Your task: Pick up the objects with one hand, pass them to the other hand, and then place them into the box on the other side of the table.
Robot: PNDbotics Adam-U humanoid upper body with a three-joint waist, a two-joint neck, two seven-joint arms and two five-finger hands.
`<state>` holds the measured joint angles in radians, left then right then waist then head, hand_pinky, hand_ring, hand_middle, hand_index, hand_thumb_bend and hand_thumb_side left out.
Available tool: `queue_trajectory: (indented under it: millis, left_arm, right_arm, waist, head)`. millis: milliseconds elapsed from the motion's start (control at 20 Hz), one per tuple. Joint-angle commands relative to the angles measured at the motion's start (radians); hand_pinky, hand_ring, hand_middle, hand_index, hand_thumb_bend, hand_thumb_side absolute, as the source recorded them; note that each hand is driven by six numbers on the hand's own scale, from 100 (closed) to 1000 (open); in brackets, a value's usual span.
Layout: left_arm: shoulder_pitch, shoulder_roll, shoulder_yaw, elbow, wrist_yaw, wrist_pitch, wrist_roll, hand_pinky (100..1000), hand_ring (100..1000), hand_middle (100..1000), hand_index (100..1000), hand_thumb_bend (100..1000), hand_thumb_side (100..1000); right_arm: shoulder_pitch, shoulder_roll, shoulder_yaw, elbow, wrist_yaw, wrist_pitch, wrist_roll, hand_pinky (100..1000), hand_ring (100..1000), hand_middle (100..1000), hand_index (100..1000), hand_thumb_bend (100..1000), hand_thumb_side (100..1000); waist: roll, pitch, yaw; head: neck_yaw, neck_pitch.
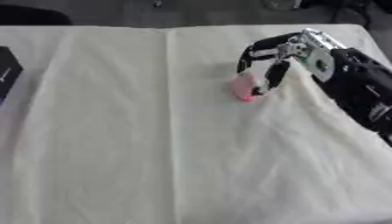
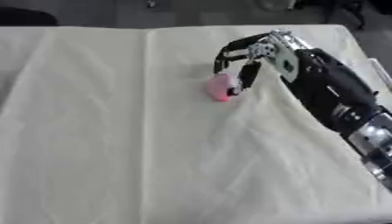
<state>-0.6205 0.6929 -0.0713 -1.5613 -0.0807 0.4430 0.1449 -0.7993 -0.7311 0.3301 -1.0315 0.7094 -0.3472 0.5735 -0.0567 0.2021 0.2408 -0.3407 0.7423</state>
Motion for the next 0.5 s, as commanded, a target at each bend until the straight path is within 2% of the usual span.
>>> queue_trajectory:
  millis: [50,200,350,500]
  left_arm:
    - [-0.010,0.018,0.016,-0.016,0.001,0.000,0.003,801,640,601,695,738,441]
    - [-0.010,0.017,0.017,-0.016,0.002,0.001,0.004,801,640,600,695,737,441]
    - [-0.009,0.019,0.018,-0.016,0.003,0.001,0.004,802,640,600,695,736,441]
    - [-0.008,0.021,0.017,-0.015,0.003,0.003,0.001,802,641,601,695,735,443]
  right_arm:
    - [-0.011,-0.011,-0.015,0.016,0.023,-0.002,-0.024,854,788,722,774,411,171]
    - [-0.002,-0.003,-0.018,0.025,-0.011,0.013,-0.042,830,743,617,673,412,130]
    - [0.009,-0.006,-0.019,0.017,-0.099,0.042,-0.041,811,711,562,585,416,106]
    - [0.021,-0.024,-0.022,-0.018,-0.188,0.079,-0.033,800,696,541,551,406,116]
  waist:
    - [0.021,0.002,0.000]
    - [0.023,0.004,0.000]
    - [0.024,0.004,0.000]
    - [0.022,0.003,-0.002]
  head:
    - [-0.007,-0.014]
    - [-0.008,-0.012]
    - [-0.007,-0.011]
    - [-0.004,-0.010]
